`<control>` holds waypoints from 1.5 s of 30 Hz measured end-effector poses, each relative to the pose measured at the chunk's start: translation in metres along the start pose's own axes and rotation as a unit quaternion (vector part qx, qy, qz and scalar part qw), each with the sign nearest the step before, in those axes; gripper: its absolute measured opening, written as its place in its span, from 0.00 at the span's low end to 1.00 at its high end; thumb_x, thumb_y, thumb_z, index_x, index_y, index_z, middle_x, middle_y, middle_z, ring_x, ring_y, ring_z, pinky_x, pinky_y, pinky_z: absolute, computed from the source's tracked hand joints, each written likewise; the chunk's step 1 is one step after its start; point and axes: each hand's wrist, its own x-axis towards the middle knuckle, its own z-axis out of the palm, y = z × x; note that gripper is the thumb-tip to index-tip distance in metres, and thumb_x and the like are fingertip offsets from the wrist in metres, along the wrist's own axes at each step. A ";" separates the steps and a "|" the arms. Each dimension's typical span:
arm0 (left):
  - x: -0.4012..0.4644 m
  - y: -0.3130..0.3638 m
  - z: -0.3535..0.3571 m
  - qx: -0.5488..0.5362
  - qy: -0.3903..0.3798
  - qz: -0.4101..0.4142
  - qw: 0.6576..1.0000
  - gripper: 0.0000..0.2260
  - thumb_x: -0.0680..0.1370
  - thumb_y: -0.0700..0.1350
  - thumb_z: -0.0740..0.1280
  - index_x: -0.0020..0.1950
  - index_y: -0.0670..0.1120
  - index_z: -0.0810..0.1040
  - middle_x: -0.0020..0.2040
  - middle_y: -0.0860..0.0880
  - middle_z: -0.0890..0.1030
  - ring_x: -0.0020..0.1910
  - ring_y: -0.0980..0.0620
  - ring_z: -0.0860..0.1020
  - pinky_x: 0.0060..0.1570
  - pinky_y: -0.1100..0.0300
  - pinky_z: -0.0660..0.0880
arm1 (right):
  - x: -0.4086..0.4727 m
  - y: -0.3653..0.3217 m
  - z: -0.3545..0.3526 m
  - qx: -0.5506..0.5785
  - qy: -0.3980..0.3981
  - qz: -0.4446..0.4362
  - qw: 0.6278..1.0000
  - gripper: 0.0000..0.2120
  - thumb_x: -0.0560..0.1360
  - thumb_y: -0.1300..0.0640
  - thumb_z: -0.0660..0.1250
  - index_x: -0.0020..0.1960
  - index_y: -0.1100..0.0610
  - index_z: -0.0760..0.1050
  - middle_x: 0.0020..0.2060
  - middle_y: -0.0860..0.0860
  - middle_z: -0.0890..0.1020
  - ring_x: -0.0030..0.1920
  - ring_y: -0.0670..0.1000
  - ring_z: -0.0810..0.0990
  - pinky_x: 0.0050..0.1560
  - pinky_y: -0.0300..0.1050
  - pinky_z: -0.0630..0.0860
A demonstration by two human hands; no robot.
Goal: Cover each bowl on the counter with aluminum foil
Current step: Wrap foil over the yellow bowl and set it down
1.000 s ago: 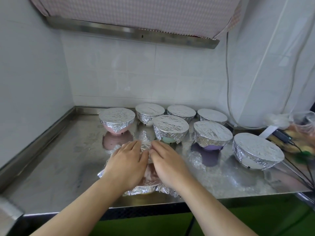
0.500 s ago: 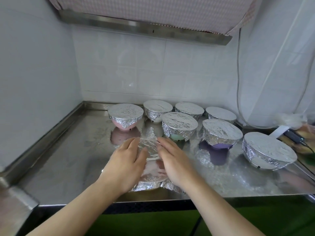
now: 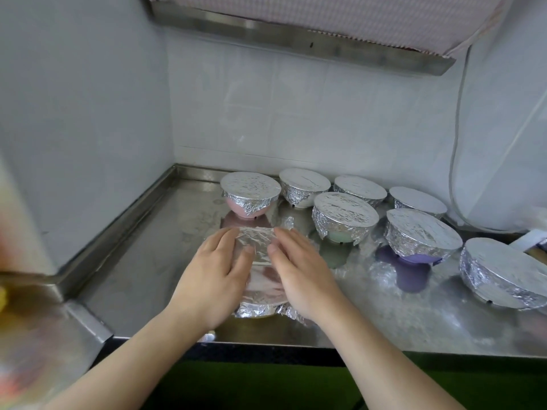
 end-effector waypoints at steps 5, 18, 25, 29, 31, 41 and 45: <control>0.000 -0.011 0.000 -0.015 -0.009 0.019 1.000 0.29 0.82 0.63 0.53 0.77 0.49 0.68 0.77 0.53 0.70 0.77 0.55 0.65 0.75 0.56 0.64 | -0.002 -0.002 0.000 -0.022 -0.008 0.006 1.000 0.28 0.88 0.41 0.52 0.85 0.48 0.58 0.84 0.41 0.59 0.83 0.42 0.51 0.79 0.40 0.48; 0.002 -0.012 -0.005 -0.050 -0.028 0.004 0.998 0.23 0.84 0.57 0.59 0.78 0.52 0.69 0.78 0.58 0.69 0.75 0.57 0.67 0.67 0.60 0.64 | -0.008 -0.012 -0.015 -0.074 -0.058 0.034 0.995 0.32 0.86 0.36 0.49 0.87 0.47 0.49 0.85 0.42 0.51 0.84 0.44 0.47 0.83 0.50 0.45; 0.003 -0.018 -0.002 -0.066 -0.023 -0.002 0.998 0.25 0.85 0.59 0.58 0.80 0.52 0.67 0.79 0.57 0.67 0.77 0.58 0.65 0.74 0.56 0.64 | 0.002 -0.011 -0.009 -0.084 -0.066 0.011 0.994 0.29 0.87 0.36 0.46 0.86 0.43 0.52 0.84 0.36 0.52 0.83 0.39 0.46 0.83 0.44 0.44; 0.004 -0.019 -0.002 -0.060 -0.027 -0.001 0.998 0.26 0.85 0.59 0.56 0.81 0.52 0.66 0.80 0.57 0.67 0.77 0.57 0.65 0.75 0.56 0.64 | 0.004 -0.007 -0.009 -0.059 -0.070 0.022 0.996 0.29 0.88 0.37 0.46 0.86 0.43 0.51 0.84 0.36 0.51 0.83 0.38 0.45 0.80 0.41 0.42; 0.004 -0.018 -0.002 -0.049 -0.028 0.001 0.998 0.25 0.86 0.58 0.56 0.81 0.52 0.66 0.80 0.57 0.66 0.78 0.57 0.64 0.75 0.56 0.63 | 0.003 -0.006 -0.010 0.003 -0.058 0.038 0.998 0.29 0.88 0.38 0.48 0.86 0.44 0.51 0.84 0.36 0.51 0.83 0.38 0.46 0.81 0.43 0.44; 0.001 -0.012 0.001 -0.040 -0.013 0.005 0.999 0.20 0.85 0.57 0.56 0.74 0.53 0.71 0.74 0.58 0.72 0.73 0.56 0.68 0.67 0.55 0.67 | -0.024 -0.004 0.020 0.171 0.126 0.075 0.974 0.25 0.86 0.45 0.58 0.82 0.48 0.64 0.80 0.41 0.68 0.76 0.38 0.64 0.72 0.39 0.61; 0.001 -0.011 0.001 -0.033 -0.016 0.016 0.999 0.19 0.84 0.58 0.56 0.72 0.52 0.72 0.72 0.58 0.73 0.71 0.55 0.69 0.67 0.54 0.69 | -0.014 -0.008 0.005 0.091 0.083 0.075 0.990 0.28 0.86 0.42 0.58 0.83 0.50 0.62 0.81 0.44 0.65 0.79 0.45 0.62 0.72 0.43 0.59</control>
